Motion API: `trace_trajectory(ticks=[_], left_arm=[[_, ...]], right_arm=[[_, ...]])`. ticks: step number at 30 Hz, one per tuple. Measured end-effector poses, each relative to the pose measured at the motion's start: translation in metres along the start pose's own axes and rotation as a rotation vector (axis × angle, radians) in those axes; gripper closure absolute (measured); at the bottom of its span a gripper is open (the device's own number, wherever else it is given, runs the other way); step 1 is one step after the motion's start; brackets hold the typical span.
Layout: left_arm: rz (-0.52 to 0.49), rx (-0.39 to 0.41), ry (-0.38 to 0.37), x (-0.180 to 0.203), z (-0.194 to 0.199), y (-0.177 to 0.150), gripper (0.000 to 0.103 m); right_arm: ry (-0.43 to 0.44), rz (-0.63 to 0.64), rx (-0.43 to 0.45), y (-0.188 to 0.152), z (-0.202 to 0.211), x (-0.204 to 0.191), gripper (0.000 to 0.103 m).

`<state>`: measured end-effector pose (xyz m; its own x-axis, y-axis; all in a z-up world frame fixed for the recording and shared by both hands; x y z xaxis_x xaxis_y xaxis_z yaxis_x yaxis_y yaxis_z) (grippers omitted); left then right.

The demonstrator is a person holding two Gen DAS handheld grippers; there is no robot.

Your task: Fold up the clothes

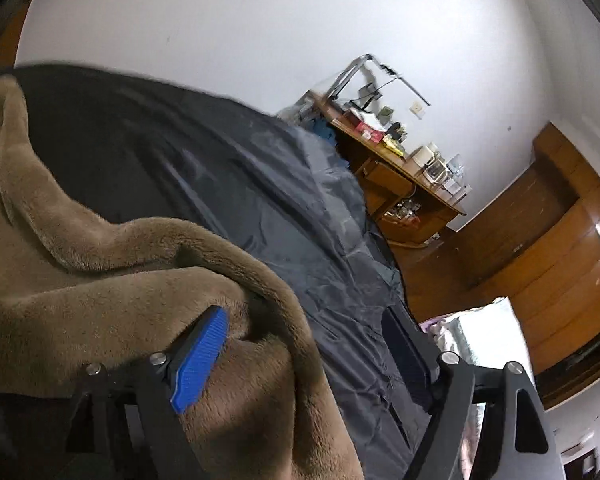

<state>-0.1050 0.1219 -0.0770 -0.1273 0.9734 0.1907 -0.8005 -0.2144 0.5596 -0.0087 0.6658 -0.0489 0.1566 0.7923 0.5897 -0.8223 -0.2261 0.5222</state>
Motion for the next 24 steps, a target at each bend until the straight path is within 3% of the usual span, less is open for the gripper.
trace_trajectory(ticks=[3, 7, 9, 16, 19, 24], left_arm=[[-0.005, -0.001, 0.008, 0.001, -0.001, 0.000, 0.001], [-0.007, -0.001, 0.012, 0.001, -0.001, -0.001, 0.001], [-0.004, -0.001, 0.008, 0.001, -0.001, -0.001, 0.001], [-0.004, -0.001, 0.007, 0.000, -0.002, -0.001, 0.001], [-0.005, -0.001, 0.006, 0.000, -0.002, -0.001, 0.001], [-0.006, -0.002, 0.007, 0.000, -0.003, -0.001, 0.001]], right_arm=[[0.082, -0.119, 0.054, -0.002, 0.019, 0.012, 0.022], [0.364, -0.198, 0.193, 0.032, 0.052, -0.005, 0.022], [0.563, -0.195, 0.222, 0.050, 0.070, -0.036, 0.022], [0.881, -0.059, 0.139, 0.090, 0.085, -0.153, 0.022], [0.920, -0.060, 0.084, 0.105, 0.062, -0.176, 0.022], [0.782, -0.110, 0.030, 0.124, 0.002, -0.169, 0.022]])
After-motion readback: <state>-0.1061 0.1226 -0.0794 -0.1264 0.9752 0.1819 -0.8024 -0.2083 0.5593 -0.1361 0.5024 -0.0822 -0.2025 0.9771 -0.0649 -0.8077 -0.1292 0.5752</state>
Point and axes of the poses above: each gripper's, at about its wrist camera, not at the fingertips, and z roughly against the way its jaws point, x to its right, y to its top, the point moved 7 cm from there along -z, roughly the way its jaws point, and after that the axes turned 9 degrees about z, right-handed, at the moved point
